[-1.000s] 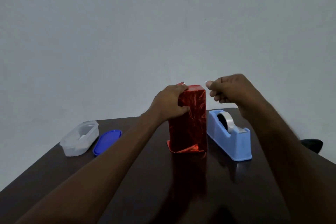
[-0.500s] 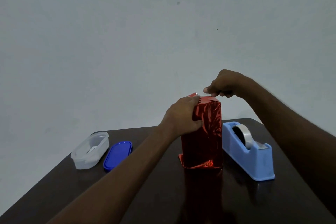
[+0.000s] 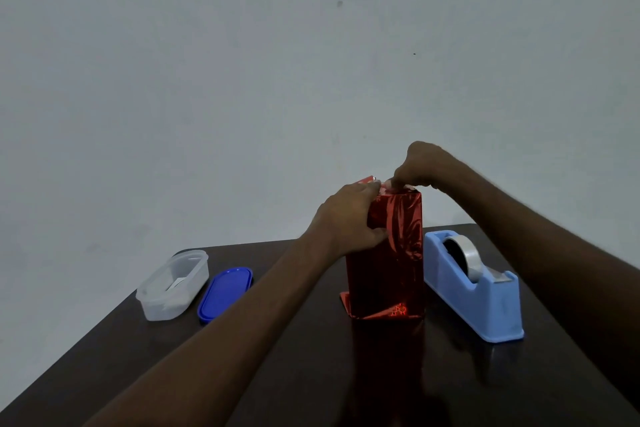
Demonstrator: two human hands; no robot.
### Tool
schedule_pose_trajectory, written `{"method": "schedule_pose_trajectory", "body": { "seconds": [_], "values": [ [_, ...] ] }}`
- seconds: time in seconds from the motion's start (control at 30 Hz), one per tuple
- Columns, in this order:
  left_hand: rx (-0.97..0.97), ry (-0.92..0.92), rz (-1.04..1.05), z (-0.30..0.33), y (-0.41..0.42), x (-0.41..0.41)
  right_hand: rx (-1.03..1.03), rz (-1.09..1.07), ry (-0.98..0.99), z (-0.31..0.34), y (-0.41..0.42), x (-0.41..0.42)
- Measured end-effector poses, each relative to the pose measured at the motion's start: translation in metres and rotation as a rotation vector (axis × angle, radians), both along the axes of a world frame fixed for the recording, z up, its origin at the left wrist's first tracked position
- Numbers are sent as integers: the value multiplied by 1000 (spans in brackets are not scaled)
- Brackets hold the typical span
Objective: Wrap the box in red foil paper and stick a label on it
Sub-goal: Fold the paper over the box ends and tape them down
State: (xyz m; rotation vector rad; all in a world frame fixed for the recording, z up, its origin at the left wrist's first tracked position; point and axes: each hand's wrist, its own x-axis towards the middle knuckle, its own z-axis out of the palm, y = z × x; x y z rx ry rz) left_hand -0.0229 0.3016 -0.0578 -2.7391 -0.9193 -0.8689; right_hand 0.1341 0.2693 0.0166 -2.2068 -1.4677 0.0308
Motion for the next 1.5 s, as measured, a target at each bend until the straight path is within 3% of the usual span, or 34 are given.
{"method": "schedule_pose_trajectory", "body": {
  "seconds": [0.1,0.2,0.27,0.37,0.47,0.63,0.9,1.1,1.3,1.4,1.43,1.5],
  "values": [
    [-5,20,-5,1,2,-1,84,-36,-90,-7,2,9],
    [-15,46,2,3,5,-2,120,-41,-22,-15,-2,18],
    [-26,53,2,4,5,-1,135,-5,131,-23,-2,21],
    [-24,45,1,4,4,0,172,68,559,-37,-2,24],
    [-16,35,1,3,2,-1,227,132,692,-42,-5,20],
    [-16,17,-14,3,1,-2,69,103,702,-39,-7,7],
    [-50,34,-10,6,2,0,85,21,701,-37,-10,-2],
    [-38,17,-10,5,1,-2,15,88,716,-36,-17,-5],
    [-42,19,-8,6,2,2,93,-6,616,-36,-16,-17],
    [-45,31,4,5,1,1,150,44,708,-45,-21,-1],
    [-48,32,-1,4,1,0,179,48,695,-48,-24,6],
    [-47,31,-6,4,0,-1,256,-9,456,-57,-32,23]
  ]
}}
